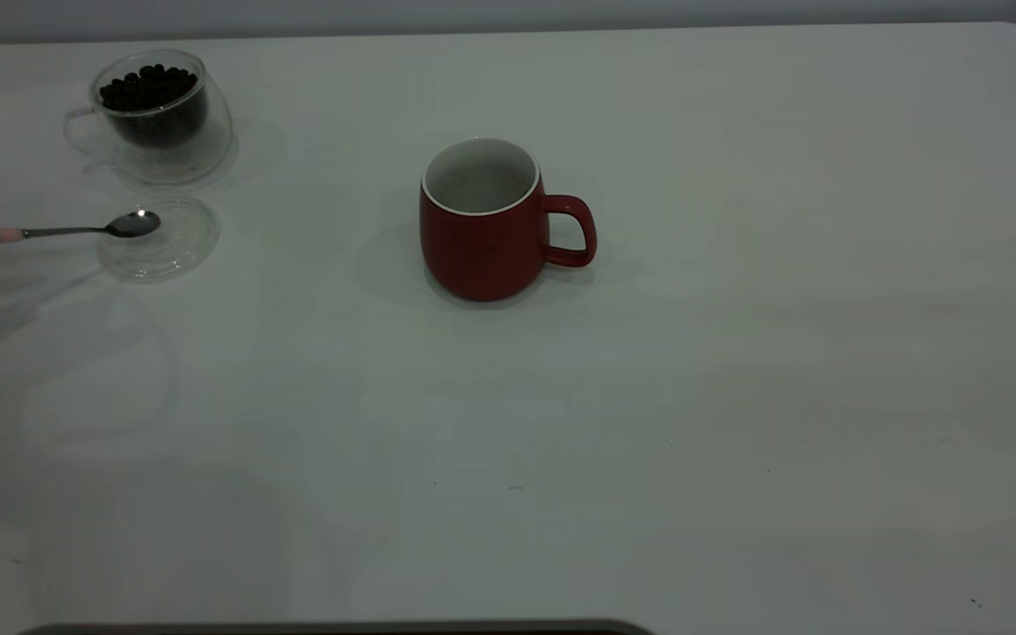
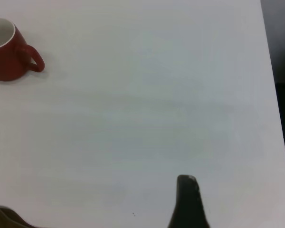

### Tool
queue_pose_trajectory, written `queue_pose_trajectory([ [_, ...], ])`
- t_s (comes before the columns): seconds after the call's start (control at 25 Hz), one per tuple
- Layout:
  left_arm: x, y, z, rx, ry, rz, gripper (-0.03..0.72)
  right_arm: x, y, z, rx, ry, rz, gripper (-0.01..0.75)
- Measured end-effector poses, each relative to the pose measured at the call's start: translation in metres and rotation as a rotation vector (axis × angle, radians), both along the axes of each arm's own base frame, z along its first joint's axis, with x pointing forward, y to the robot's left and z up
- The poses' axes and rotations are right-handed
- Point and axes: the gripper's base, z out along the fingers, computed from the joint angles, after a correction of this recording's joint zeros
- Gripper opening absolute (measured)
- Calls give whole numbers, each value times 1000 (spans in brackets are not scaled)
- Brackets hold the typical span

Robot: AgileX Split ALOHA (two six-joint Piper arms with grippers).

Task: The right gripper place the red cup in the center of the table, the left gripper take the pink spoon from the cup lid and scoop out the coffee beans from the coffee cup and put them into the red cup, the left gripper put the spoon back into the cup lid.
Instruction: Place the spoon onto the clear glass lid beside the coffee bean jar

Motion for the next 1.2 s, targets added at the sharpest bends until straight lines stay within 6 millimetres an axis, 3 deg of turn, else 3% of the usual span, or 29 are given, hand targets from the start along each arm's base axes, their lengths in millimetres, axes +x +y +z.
queue_pose_trajectory([
  [0.32,3,-11,-23,-27,1,28,119,0,0,0,0,0,0,591],
  [0.84,15,-29,-35,-77,-5,46,119,0,0,0,0,0,0,591],
  [1.2,16,-31,-35,-82,-24,44,138,0,0,0,0,0,0,591],
])
